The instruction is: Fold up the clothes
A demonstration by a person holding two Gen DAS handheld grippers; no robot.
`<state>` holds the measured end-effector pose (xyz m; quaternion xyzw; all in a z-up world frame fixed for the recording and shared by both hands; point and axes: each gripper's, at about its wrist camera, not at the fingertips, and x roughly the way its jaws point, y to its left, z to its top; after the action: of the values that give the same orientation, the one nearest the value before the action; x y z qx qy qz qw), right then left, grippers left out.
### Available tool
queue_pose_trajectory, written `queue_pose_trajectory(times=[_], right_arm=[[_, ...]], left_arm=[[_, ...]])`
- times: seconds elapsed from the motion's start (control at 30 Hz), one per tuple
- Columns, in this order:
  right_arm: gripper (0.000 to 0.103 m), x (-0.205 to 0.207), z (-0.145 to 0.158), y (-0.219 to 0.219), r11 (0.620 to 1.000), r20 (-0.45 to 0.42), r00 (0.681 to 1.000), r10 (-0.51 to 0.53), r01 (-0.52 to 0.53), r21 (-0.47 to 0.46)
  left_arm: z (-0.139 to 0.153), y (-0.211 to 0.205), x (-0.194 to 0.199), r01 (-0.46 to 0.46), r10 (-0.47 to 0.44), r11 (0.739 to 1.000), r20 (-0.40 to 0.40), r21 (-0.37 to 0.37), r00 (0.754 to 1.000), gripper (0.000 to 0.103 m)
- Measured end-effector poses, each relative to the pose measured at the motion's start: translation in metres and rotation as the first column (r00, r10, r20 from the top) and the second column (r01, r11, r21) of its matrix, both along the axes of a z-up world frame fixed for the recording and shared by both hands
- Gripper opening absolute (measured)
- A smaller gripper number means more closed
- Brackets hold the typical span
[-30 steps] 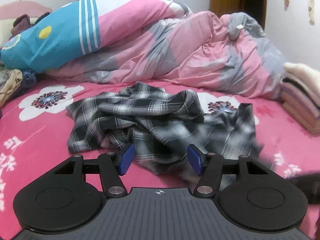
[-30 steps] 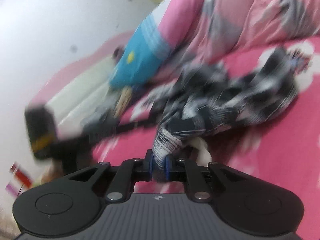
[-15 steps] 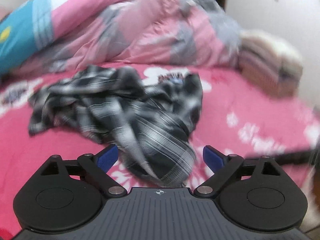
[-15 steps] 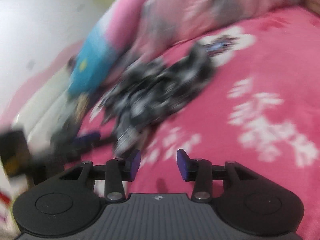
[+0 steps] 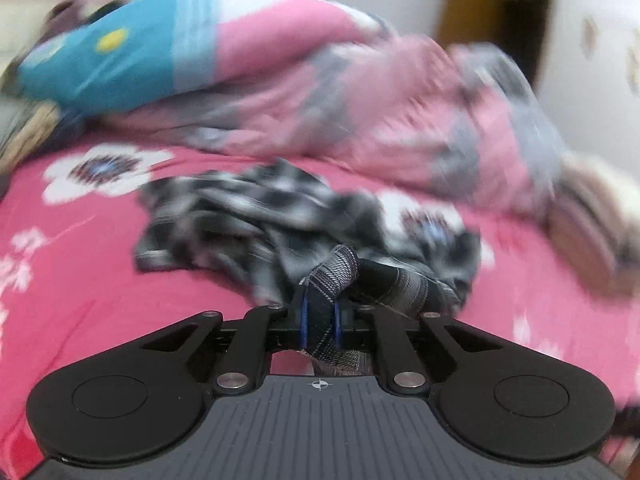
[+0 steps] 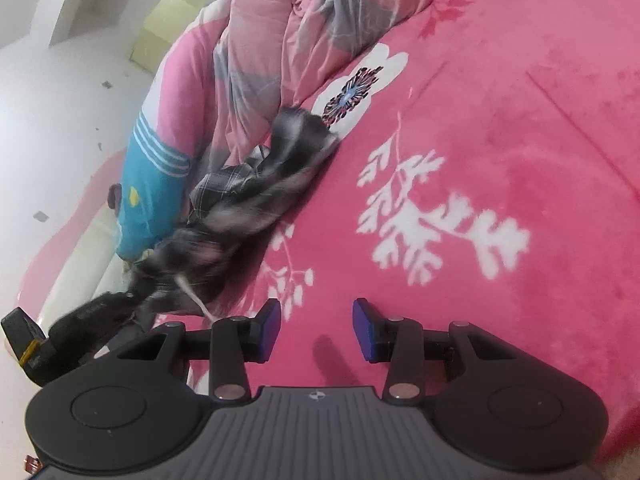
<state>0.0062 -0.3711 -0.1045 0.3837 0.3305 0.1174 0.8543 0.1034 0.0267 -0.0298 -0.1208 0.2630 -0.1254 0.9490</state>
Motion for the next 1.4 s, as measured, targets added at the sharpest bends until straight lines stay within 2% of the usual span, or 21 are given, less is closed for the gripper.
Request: queue_pose_trajectory(times=[0.1,0.2,0.4,0.5,0.57,0.67,0.77,0.8,0.83,0.87,0.9,0.93,0.97,1.1,1.3,1.4], right_arm=[[0.043,0.004,0.0,0.003,1.0,0.007,1.0,0.005,-0.005,-0.018],[0.043,0.009,0.003,0.008,0.999,0.011,1.0,0.013,-0.013,-0.047],[0.044,0.037,0.012,0.029,0.997,0.024,0.997,0.07,-0.069,-0.024],[0.063,0.062,0.017,0.047,0.994,0.058,0.992,0.11,-0.111,0.01],[0.081,0.086,0.019,0.059,0.991,0.085,0.989,0.121,-0.125,0.048],[0.09,0.125,0.016,0.069,0.983,0.093,0.99,0.106,-0.119,0.141],[0.091,0.168,0.001,0.074,0.964,0.037,0.996,0.075,-0.082,0.255],[0.089,0.181,-0.006,0.075,0.956,0.012,0.997,0.071,-0.071,0.284],[0.07,0.191,-0.012,0.076,0.95,-0.011,0.997,0.07,-0.064,0.306],[0.045,0.197,-0.013,0.077,0.945,-0.015,0.997,0.072,-0.063,0.32],[0.031,0.202,-0.013,0.077,0.941,-0.016,0.997,0.072,-0.063,0.332],[0.008,0.196,-0.006,0.072,0.943,0.022,0.998,0.051,-0.055,0.329],[0.005,0.191,0.002,0.068,0.944,0.06,0.998,0.03,-0.048,0.326],[0.004,0.164,0.034,0.047,0.945,0.204,0.977,-0.055,-0.015,0.326],[0.003,0.106,0.085,0.008,0.93,0.383,0.912,-0.148,-0.004,0.367],[0.003,0.078,0.103,-0.002,0.927,0.441,0.882,-0.169,-0.01,0.375]], left_arm=[[0.004,0.024,0.005,-0.075,0.074,0.994,-0.009,-0.079,0.997,0.01],[-0.002,0.042,0.011,-0.114,0.108,0.982,-0.045,-0.153,0.993,0.01],[-0.023,0.063,0.018,-0.136,0.107,0.958,-0.127,-0.254,0.986,0.01],[-0.033,0.065,0.016,-0.126,0.089,0.954,-0.142,-0.272,0.986,0.01],[-0.037,0.066,0.013,-0.114,0.077,0.953,-0.14,-0.279,0.987,0.01],[-0.042,0.064,0.01,-0.092,0.059,0.957,-0.127,-0.276,0.99,0.01],[-0.043,0.061,0.007,-0.073,0.045,0.96,-0.108,-0.272,0.993,0.01],[-0.044,0.06,0.006,-0.066,0.041,0.96,-0.1,-0.271,0.994,0.01],[-0.043,0.059,0.005,-0.057,0.034,0.961,-0.089,-0.269,0.995,0.01],[-0.041,0.057,0.003,-0.045,0.025,0.963,-0.076,-0.267,0.997,0.01],[-0.039,0.055,0.001,-0.033,0.017,0.964,-0.062,-0.264,0.998,0.01],[-0.036,0.054,-0.001,-0.021,0.008,0.965,-0.049,-0.261,0.999,0.01],[-0.033,0.052,-0.003,-0.006,-0.004,0.965,-0.034,-0.261,0.999,0.01],[-0.014,0.039,-0.015,0.081,-0.075,0.962,0.037,-0.259,0.997,0.01],[0.018,0.007,-0.041,0.207,-0.181,0.954,0.135,-0.216,0.974,0.01],[0.03,-0.002,-0.054,0.257,-0.226,0.943,0.158,-0.213,0.961,0.01]])
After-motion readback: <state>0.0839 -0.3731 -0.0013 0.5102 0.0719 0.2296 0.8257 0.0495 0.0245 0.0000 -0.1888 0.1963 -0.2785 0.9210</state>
